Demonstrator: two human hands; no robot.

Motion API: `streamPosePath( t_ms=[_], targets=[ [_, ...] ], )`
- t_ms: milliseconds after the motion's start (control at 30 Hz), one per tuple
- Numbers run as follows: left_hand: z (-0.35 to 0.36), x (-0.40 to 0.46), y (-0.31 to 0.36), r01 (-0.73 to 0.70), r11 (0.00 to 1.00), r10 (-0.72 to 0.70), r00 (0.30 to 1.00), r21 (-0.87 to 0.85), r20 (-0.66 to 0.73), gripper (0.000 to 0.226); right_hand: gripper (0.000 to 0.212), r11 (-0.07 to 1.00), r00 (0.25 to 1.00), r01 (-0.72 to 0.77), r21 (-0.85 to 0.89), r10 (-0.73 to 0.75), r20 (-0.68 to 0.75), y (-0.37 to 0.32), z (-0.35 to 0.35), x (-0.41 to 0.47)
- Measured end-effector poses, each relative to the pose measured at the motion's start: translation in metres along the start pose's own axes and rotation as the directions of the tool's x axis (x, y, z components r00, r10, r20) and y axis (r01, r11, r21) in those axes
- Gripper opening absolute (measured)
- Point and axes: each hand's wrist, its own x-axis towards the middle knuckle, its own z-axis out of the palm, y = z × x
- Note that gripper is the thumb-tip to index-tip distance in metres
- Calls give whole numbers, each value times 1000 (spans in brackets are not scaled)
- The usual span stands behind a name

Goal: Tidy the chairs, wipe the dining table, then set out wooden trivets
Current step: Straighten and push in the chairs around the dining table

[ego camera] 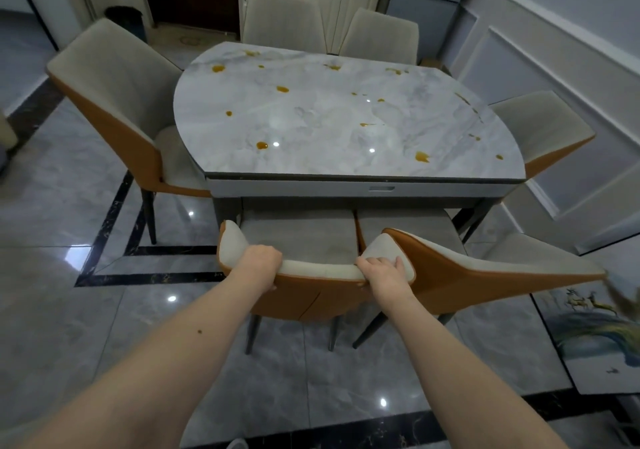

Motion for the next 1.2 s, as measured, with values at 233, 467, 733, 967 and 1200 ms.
streamPosePath(
  t_ms=[233,467,733,967,1200],
  targets=[
    [-2,0,10,80,997,-78,995,-23,54,36,50,996,996,87,-13,-86,31,13,1,6],
    [2,-4,27,106,993,-104,993,-44,50,35,52,992,991,124,-40,-121,58,29,-2,1],
    [10,-3,31,128,990,-127,992,-62,8,30,46,982,992,125,-142,-126,1,29,-3,-3],
    [2,-10,32,143,987,-141,989,-69,31,36,28,991,996,80,-103,-83,-24,23,-5,-7],
    [-17,-13,50,55,994,-47,995,-99,87,43,42,998,993,56,-28,-59,-104,28,-2,-18]
  ],
)
